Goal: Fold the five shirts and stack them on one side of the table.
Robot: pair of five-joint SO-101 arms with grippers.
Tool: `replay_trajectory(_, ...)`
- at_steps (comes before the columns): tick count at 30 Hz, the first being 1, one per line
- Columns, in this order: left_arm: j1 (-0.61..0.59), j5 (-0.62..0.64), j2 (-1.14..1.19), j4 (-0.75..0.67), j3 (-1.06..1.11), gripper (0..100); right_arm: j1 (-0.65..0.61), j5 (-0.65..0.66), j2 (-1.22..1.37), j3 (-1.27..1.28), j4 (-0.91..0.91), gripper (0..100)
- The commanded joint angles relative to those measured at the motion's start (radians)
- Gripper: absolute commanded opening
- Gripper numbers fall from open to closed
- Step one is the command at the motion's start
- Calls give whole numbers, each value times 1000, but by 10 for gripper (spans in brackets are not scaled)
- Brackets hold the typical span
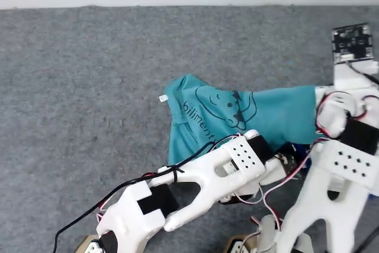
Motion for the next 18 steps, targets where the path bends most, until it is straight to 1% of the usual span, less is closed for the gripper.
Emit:
replay_trajectory(1, 2, -15, -9, 25, -24, 19, 50, 26, -12, -8, -19, 10)
replay_trajectory(5, 5, -20, -11, 26, -24, 20, 56, 29, -12, -8, -19, 10)
replay_trajectory(7, -9, -21, -29, 28, -19, 47, 61, 29, -12, -8, -19, 10)
replay_trajectory(10, -87, -23, -103, 26, -24, 126, 71, 29, -4, -8, -19, 10)
replay_trajectory(13, -141, -23, -167, 25, -24, 155, 70, 29, -2, -8, -19, 10)
replay_trajectory(15, -137, -20, -176, 9, -19, 155, 67, 29, -4, -8, -19, 10)
replay_trajectory(18, -92, -17, -150, -35, -22, 155, 70, 29, -8, -8, -18, 10)
